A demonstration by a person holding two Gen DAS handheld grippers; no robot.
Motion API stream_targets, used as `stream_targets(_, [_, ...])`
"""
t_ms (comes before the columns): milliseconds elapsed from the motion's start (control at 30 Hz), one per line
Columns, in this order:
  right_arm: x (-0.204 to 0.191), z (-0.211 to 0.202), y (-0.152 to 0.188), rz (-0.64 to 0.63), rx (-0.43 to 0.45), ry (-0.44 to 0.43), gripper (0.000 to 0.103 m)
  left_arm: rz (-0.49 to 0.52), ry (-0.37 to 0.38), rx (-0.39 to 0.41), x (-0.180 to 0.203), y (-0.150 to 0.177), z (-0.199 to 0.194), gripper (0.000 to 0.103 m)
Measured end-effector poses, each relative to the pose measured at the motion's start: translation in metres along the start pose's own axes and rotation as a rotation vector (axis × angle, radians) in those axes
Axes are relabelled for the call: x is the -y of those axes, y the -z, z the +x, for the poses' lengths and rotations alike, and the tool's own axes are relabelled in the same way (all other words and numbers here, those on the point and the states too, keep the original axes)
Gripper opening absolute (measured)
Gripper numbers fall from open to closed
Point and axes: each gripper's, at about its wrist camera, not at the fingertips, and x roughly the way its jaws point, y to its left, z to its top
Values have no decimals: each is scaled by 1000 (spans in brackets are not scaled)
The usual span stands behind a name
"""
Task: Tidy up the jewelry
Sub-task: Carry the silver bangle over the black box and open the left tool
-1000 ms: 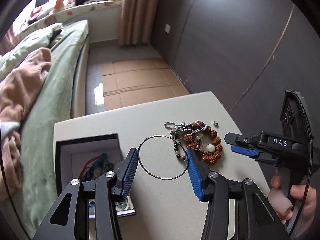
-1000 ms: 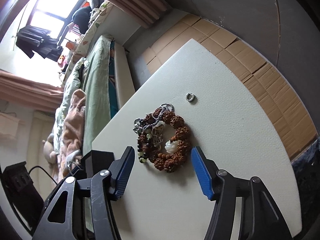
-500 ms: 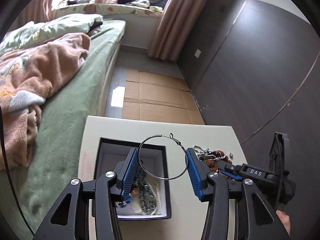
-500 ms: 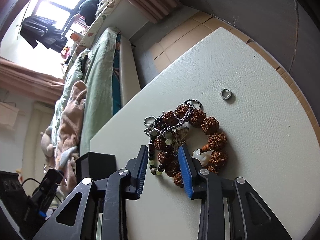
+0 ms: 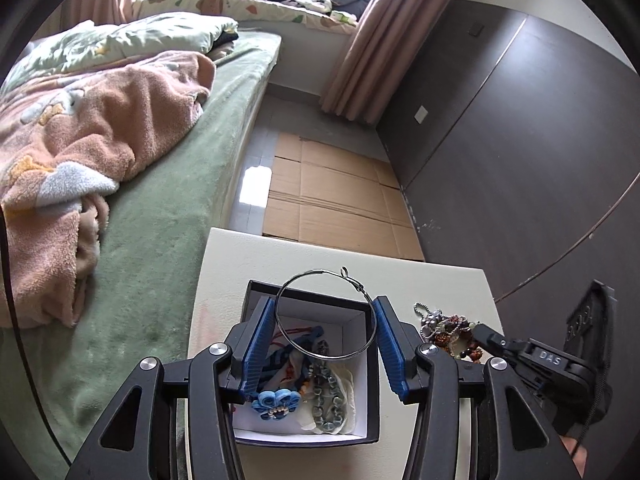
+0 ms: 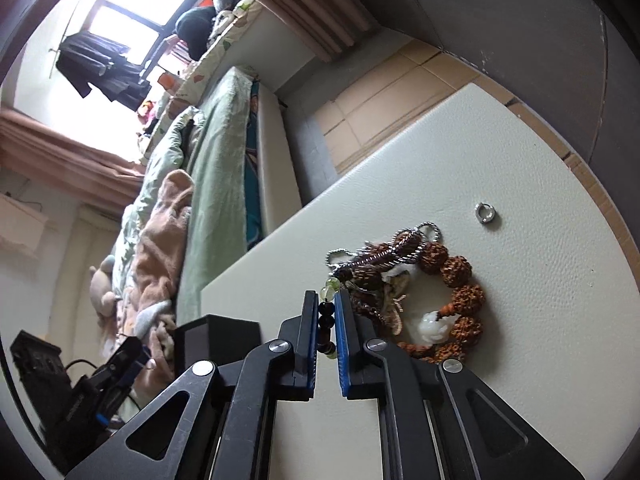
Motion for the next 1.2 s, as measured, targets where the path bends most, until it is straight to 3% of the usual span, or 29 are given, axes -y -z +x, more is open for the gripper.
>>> stream_targets(67, [-10, -8, 2, -18, 22, -41, 10, -18, 22, -12, -3, 1, 0, 62])
stream_targets(133, [-18, -11, 5, -26, 32, -80, 10, -31, 28, -12, -3, 3, -2, 79])
stream_targets(233, [-28, -17, 11, -40, 51, -133, 10, -46, 39, -9, -5, 4, -7, 89])
stream_targets(667, [-87, -31, 38, -135, 111, -372, 10, -120, 36, 24, -29, 8, -29, 90])
stream_targets(767, [-102, -23, 45, -153, 95, -416, 10, -138, 34, 31, -36, 7, -31, 96])
stream_targets(967, [-120, 11, 55, -166, 21, -373, 10, -196, 26, 62, -55, 2, -39, 98])
stream_targets(1067, [-120, 34, 56, -140, -76, -361, 20, -222, 26, 73, -62, 1, -41, 98])
stream_targets(1133, [-116, 36, 56, -125, -73, -365, 49, -235, 34, 72, -63, 1, -41, 98])
stream_targets(1200, [-111, 30, 55, -125, -46, -343, 61, -229, 39, 67, -61, 1, -40, 98])
